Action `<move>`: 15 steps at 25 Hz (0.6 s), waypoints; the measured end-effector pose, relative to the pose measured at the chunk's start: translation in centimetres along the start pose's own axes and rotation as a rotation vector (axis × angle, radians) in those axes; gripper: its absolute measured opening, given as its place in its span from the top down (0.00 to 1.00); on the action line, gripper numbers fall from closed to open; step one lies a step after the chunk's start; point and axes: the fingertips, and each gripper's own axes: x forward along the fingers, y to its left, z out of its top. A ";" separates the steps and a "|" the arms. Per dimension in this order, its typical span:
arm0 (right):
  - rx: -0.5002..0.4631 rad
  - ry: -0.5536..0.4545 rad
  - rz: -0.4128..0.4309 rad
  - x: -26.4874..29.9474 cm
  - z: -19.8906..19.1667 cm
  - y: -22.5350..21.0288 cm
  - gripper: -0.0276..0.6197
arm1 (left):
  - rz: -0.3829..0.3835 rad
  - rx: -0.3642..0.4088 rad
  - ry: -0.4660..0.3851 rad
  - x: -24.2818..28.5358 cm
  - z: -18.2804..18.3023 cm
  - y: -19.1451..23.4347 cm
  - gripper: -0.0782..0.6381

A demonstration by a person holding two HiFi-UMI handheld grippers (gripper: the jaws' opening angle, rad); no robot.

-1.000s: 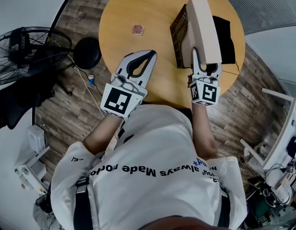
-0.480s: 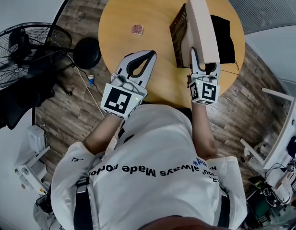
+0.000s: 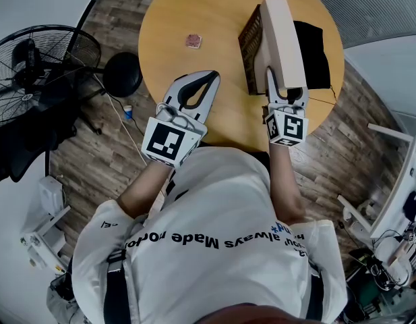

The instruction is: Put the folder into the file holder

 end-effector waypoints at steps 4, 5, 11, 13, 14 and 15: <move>0.006 0.019 0.004 0.0 -0.6 0.0 0.50 | 0.001 -0.002 0.000 -0.1 0.0 -0.1 0.86; 0.007 0.024 0.005 0.0 -0.7 0.0 0.50 | 0.002 0.000 -0.002 -0.1 0.0 -0.1 0.86; 0.010 0.048 0.010 0.0 -1.2 -0.1 0.50 | 0.000 -0.003 -0.002 0.0 0.0 -0.2 0.86; 0.013 0.058 0.012 0.1 -1.5 -0.1 0.49 | -0.001 -0.002 -0.002 0.0 -0.1 -0.2 0.86; 0.015 0.063 0.012 0.1 -1.6 -0.1 0.49 | -0.001 -0.003 -0.003 -0.1 -0.1 -0.2 0.86; 0.016 0.067 0.012 0.1 -1.7 -0.2 0.49 | -0.001 -0.005 -0.003 -0.1 -0.1 -0.3 0.86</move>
